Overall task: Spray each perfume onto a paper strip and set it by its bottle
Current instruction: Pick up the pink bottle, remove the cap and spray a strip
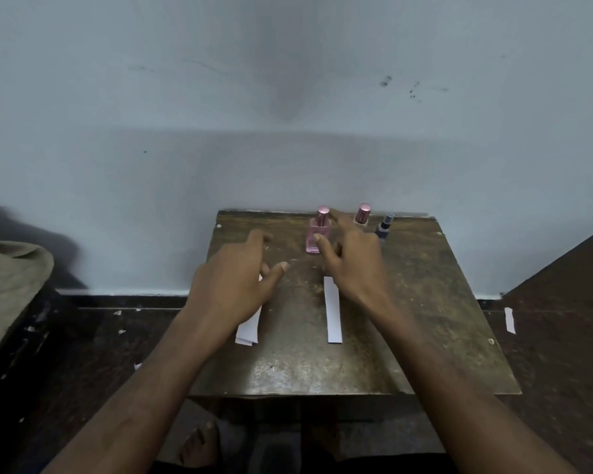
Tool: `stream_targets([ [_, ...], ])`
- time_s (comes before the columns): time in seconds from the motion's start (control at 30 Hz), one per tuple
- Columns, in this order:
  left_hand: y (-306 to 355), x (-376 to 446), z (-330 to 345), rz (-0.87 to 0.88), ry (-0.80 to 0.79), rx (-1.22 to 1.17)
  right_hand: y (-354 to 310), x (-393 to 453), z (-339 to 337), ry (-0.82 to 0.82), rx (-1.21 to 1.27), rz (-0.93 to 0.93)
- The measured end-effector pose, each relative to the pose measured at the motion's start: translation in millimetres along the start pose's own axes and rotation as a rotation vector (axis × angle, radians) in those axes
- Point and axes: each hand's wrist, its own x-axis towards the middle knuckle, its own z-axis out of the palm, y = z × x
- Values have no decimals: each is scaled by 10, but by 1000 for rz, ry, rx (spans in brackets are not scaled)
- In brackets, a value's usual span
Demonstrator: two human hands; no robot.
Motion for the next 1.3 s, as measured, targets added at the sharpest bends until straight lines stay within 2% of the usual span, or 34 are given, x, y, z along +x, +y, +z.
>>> stream_targets([
  [0.2,93,24,-73,-4,-4,-86,167,0,41,17,21,49],
  [0.4,227,7,-99,51,-12,-146,132,-123,-123,-85,36,12],
  [0.57,267,-35,-158,143,79,-196,-41,-271,-339,-147,217,-35],
  [0.7,263,-98,-224,267,17,-317,-229,-532,-482,-230,402,1],
  [0.8,261,-113,-232,304,-36,-405,-307,-689,-487,-171,416,51],
  [0.93,305,-81,-152,277,-42,-424,-335,-719,-449,48,308,102],
  [1.07,361,-91,-89,303,-24,-430,-393,-722,-417,208,471,174],
  [1.17,386,-127,-51,311,-31,-418,-390,-678,-346,233,504,211],
  [1.3,382,-104,-37,290,-5,-436,-348,-592,-377,173,500,205],
])
